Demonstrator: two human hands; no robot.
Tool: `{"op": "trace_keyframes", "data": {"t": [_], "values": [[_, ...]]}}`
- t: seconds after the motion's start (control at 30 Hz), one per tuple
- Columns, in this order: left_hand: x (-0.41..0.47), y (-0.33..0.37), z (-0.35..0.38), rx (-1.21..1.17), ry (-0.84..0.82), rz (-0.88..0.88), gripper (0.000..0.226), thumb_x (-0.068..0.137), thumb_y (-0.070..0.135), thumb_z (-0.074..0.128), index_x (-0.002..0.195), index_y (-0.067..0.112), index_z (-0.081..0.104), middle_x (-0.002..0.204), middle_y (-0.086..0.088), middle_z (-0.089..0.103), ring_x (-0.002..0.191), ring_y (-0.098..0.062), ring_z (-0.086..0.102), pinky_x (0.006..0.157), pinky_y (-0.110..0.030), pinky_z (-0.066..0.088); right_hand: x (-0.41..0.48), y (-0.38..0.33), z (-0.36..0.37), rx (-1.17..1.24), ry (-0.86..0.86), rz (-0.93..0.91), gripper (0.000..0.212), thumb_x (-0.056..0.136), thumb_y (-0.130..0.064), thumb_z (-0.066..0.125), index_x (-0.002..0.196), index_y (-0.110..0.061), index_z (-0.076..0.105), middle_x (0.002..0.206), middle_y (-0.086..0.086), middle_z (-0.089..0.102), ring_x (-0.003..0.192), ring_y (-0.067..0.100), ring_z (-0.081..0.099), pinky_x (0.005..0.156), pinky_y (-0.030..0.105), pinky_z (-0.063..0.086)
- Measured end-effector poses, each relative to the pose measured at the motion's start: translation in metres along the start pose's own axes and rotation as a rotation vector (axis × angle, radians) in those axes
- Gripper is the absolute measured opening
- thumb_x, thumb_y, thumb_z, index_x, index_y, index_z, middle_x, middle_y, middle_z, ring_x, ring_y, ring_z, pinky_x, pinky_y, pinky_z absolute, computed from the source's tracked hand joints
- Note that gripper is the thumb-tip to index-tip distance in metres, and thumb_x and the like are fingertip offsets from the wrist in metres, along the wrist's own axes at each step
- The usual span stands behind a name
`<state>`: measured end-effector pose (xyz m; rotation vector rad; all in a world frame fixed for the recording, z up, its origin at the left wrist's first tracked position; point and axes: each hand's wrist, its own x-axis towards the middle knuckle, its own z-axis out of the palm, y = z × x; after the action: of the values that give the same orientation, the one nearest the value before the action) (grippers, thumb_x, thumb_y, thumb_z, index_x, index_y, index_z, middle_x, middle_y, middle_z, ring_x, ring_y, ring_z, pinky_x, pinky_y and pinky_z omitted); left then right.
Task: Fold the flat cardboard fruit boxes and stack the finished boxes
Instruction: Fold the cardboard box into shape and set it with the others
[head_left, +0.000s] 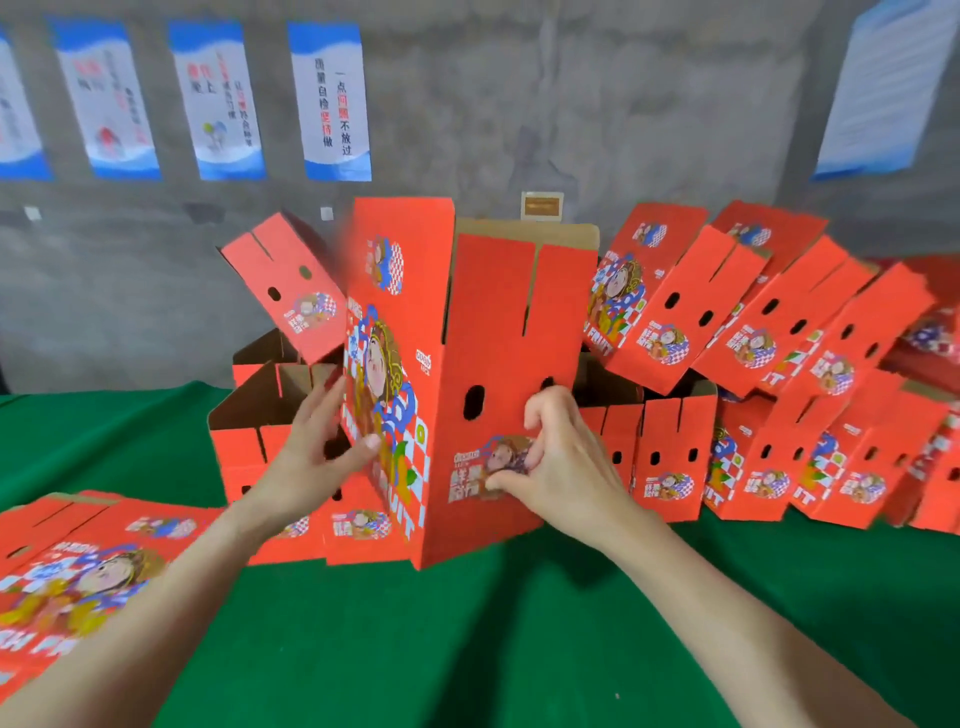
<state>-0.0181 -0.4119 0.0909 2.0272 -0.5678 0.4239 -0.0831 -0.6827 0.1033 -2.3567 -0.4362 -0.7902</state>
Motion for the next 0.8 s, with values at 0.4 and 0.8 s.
{"op": "trace_keyframes", "data": {"t": [0.4, 0.8], "values": [[0.103, 0.033, 0.080, -0.137, -0.361, 0.142, 0.066, 0.098, 0.022, 0.050, 0.148, 0.045, 0.013, 0.154, 0.022, 0.021, 0.140, -0.001, 0.027, 0.116, -0.032, 0.027, 0.065, 0.062, -0.020, -0.205, 0.216, 0.040, 0.069, 0.068, -0.019, 0.083, 0.116, -0.026, 0.035, 0.110, -0.007, 0.031, 0.082, 0.024, 0.048, 0.072, 0.029, 0.031], [0.220, 0.008, 0.168, -0.117, -0.414, 0.053, 0.057, 0.102, 0.017, 0.035, 0.151, 0.038, 0.013, 0.152, 0.009, 0.034, 0.142, -0.009, 0.028, 0.117, -0.038, 0.026, 0.157, 0.154, -0.018, -0.297, 0.205, 0.247, 0.108, 0.075, -0.014, 0.078, 0.145, -0.054, 0.006, 0.108, 0.000, 0.029, 0.081, 0.025, 0.047, 0.072, 0.034, 0.043]]}}
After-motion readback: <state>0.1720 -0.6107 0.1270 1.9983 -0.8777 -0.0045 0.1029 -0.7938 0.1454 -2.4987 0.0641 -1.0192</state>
